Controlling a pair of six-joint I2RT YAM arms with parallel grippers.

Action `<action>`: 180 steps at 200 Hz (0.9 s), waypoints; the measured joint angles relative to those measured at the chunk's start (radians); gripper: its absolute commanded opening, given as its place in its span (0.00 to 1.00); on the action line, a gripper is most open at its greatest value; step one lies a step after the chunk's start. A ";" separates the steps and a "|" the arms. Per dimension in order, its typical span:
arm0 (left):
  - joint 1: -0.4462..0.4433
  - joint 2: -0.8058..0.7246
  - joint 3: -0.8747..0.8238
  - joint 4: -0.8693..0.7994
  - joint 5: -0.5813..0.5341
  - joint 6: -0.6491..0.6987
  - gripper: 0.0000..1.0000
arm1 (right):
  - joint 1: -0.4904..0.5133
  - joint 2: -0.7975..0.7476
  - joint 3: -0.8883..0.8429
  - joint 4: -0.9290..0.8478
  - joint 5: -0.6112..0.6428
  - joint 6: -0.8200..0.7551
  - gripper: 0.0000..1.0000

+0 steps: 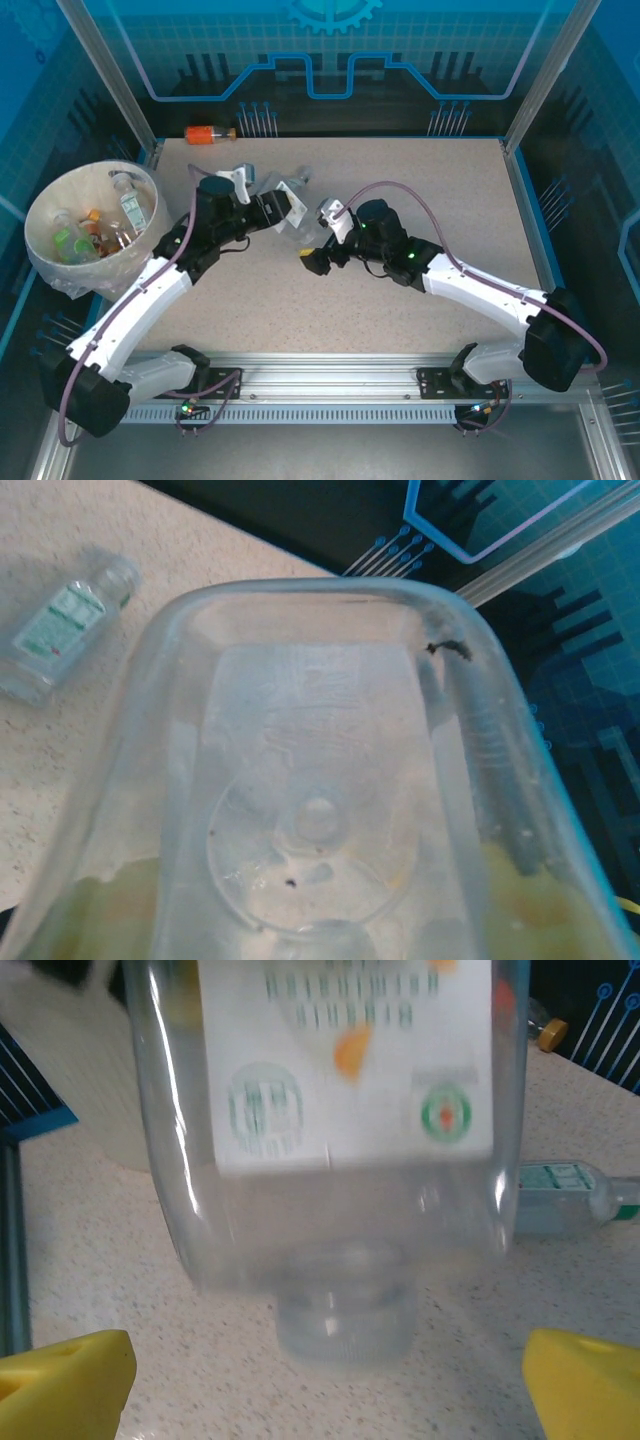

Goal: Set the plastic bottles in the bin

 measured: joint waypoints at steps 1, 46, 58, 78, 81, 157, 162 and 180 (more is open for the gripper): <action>0.000 0.000 0.002 -0.002 -0.001 0.001 0.48 | 0.000 0.000 0.000 -0.002 0.001 -0.002 1.00; 0.012 -0.045 0.183 -0.135 -0.073 0.089 0.48 | 0.000 -0.010 0.023 -0.091 0.031 -0.106 1.00; 0.013 -0.052 0.233 -0.167 -0.101 0.117 0.48 | -0.001 -0.011 0.023 -0.092 0.032 -0.109 1.00; 0.024 -0.066 0.298 -0.218 -0.141 0.164 0.48 | -0.005 -0.011 0.023 -0.089 0.043 -0.098 1.00; 0.028 -0.067 0.307 -0.226 -0.147 0.171 0.48 | -0.006 -0.011 0.023 -0.089 0.049 -0.094 1.00; 0.147 -0.140 0.428 -0.266 -0.446 0.381 0.47 | -0.097 -0.011 0.023 -0.072 0.124 0.003 1.00; 0.166 -0.143 0.428 -0.263 -0.460 0.392 0.47 | -0.102 -0.011 0.023 -0.073 0.129 0.006 1.00; 0.260 -0.148 0.428 -0.258 -0.490 0.414 0.46 | -0.111 -0.011 0.027 -0.080 0.141 0.012 1.00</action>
